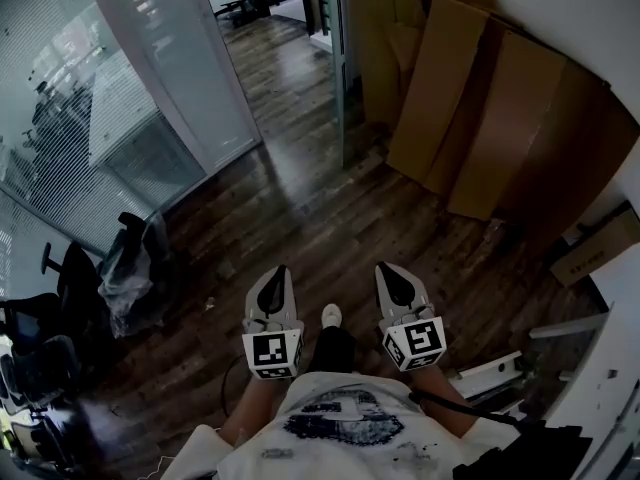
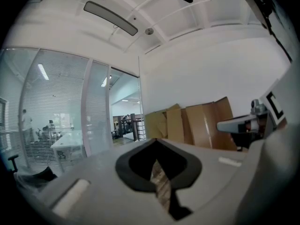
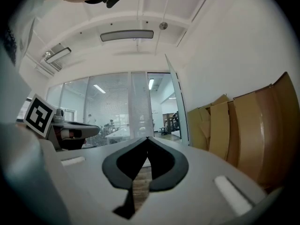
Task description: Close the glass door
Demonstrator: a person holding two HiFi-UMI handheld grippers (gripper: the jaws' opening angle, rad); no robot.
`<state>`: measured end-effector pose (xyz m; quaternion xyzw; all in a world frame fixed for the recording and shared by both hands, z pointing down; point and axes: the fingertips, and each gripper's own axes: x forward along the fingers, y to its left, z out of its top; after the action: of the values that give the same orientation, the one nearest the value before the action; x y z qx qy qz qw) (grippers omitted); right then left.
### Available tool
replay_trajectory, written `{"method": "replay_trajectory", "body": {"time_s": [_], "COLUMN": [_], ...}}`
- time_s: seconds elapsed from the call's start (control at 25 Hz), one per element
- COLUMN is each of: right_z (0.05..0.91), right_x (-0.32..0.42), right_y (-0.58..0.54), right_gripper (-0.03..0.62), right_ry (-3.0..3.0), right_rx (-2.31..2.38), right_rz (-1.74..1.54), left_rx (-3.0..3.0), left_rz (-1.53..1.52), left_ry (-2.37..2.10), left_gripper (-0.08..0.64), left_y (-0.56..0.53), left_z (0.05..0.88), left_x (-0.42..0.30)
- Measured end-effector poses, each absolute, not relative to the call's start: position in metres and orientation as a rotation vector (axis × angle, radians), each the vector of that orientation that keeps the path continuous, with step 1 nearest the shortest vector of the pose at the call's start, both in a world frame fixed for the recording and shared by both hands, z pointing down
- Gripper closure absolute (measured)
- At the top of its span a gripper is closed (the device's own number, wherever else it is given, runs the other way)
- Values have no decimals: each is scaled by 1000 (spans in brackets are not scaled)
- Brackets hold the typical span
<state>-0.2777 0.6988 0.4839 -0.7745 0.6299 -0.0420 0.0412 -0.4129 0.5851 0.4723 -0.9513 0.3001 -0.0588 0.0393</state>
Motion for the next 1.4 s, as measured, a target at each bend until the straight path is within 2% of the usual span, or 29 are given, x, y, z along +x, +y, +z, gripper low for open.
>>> {"method": "replay_trajectory", "body": {"time_s": [0.76,1.08,1.4], "right_z": [484,483,485], "right_x": [-200,-184,-172], "right_y": [524,477,474], "right_gripper": [586,585,586], "right_ry": [1919,1905,1885], "right_rx": [-2444,-2486,-2530], "right_rz": [-161,-134,-161], "left_rx": [-2953,-2964,-2985], "left_rz": [-179,-154,-128], "left_ry": [880,834,786], "left_gripper": [558,557,557], "left_y": [405,360,354], "left_z": [468,465,468], "left_x": [-331,-312,-295]}}
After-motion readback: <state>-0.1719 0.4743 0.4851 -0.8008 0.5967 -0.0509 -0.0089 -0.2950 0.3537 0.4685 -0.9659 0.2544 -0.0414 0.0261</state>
